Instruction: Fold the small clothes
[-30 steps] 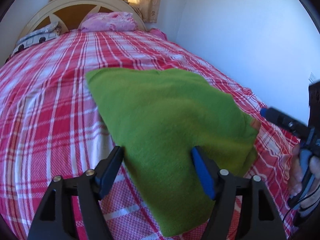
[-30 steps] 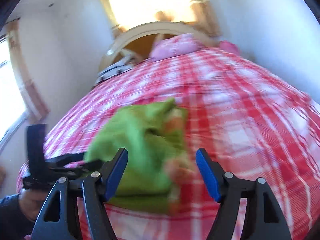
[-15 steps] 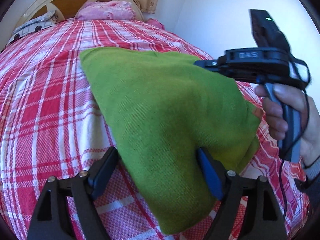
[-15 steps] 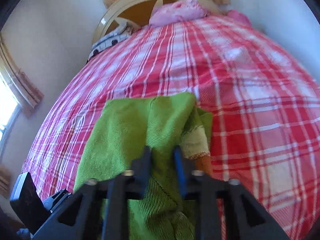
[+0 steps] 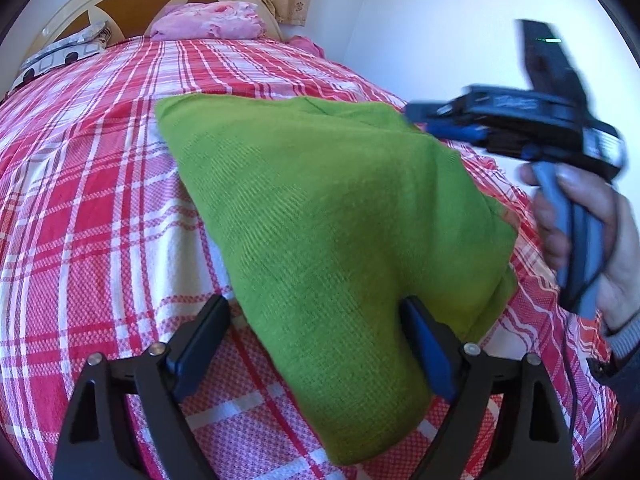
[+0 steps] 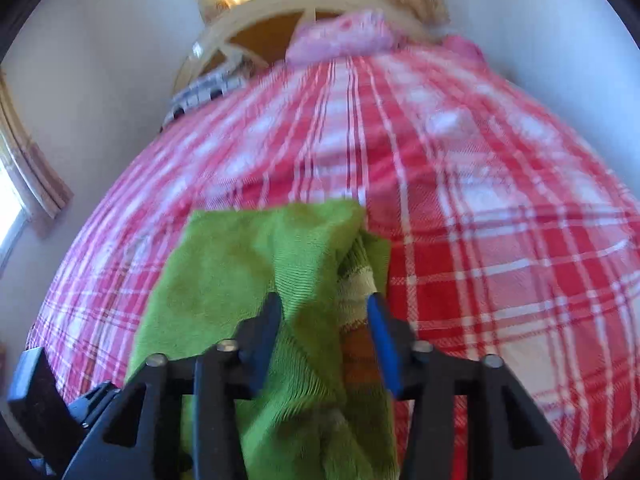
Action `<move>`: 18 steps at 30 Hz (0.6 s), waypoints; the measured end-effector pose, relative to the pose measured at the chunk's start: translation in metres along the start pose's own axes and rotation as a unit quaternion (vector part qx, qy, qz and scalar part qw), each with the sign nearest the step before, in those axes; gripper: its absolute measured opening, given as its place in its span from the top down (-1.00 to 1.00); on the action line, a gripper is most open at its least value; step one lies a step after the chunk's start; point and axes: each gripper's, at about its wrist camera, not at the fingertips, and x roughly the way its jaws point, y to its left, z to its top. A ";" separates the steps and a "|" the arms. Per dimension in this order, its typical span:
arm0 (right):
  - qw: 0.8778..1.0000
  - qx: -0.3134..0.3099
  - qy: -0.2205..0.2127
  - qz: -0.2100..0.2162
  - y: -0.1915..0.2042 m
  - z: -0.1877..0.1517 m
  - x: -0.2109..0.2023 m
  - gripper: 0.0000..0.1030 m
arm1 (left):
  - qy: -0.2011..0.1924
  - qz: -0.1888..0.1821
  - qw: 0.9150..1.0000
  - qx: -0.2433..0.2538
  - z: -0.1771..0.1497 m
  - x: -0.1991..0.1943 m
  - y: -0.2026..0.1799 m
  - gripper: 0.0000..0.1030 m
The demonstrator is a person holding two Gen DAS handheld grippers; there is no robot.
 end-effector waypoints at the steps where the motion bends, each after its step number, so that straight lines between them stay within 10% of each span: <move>1: 1.000 -0.017 -0.016 0.014 0.010 -0.003 -0.014 0.09 | 0.000 -0.001 1.000 0.000 0.000 0.000 0.000 -0.76; 5: 0.995 -0.086 -0.009 0.048 0.045 -0.021 -0.036 0.09 | 0.001 -0.003 1.000 -0.001 0.001 0.000 0.000 -0.77; 13: 0.984 -0.134 0.119 -0.014 0.048 -0.099 -0.004 0.17 | 0.002 -0.008 1.000 -0.002 0.002 0.000 0.001 -0.80; 18: 0.990 -0.108 0.092 -0.011 0.041 -0.114 -0.012 0.17 | 0.006 -0.003 1.000 0.007 0.000 -0.001 -0.003 -0.85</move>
